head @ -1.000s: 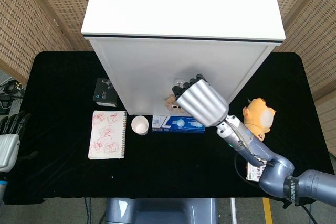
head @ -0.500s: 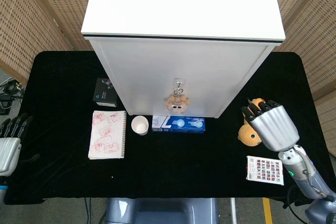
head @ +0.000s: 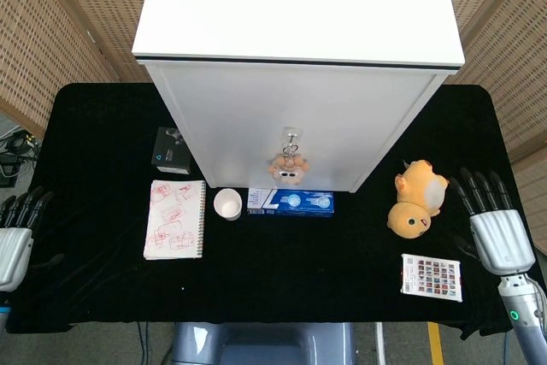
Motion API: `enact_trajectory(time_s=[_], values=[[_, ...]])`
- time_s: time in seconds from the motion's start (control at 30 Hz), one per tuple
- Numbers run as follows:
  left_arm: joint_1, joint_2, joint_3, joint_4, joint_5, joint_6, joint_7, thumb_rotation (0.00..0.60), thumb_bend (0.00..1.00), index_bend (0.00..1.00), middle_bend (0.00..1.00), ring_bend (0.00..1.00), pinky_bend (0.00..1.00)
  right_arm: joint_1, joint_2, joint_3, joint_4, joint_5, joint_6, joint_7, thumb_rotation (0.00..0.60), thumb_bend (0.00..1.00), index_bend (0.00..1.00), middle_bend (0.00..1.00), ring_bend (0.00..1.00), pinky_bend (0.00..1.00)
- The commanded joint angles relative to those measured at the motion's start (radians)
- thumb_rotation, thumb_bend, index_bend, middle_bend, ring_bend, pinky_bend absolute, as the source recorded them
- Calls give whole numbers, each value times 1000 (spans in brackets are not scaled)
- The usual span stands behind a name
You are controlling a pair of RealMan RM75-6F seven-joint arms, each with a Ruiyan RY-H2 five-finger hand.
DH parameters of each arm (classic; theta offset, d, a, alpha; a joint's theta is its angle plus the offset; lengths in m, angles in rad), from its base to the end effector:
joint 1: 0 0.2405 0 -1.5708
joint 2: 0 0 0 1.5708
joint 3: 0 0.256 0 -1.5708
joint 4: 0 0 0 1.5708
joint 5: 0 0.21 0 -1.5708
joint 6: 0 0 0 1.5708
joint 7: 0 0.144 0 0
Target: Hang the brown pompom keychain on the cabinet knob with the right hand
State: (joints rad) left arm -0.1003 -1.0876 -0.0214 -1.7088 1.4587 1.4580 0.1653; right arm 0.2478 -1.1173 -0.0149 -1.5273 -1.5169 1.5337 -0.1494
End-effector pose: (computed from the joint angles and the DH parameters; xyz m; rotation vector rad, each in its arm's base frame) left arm -0.3005 0.1780 0.1547 -1.4330 -0.8761 -0.7881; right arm -0.2957 -0.2197 0.1652 1.5435 -0.6058 0.8496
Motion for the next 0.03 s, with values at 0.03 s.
enact_trajectory(time_s=[0.03], values=[[2,-2,1,4,4,2,-4,600,0,0,0,0,0,-41,-42,-13,14,9,16,25,600,0,0,0,0,0]])
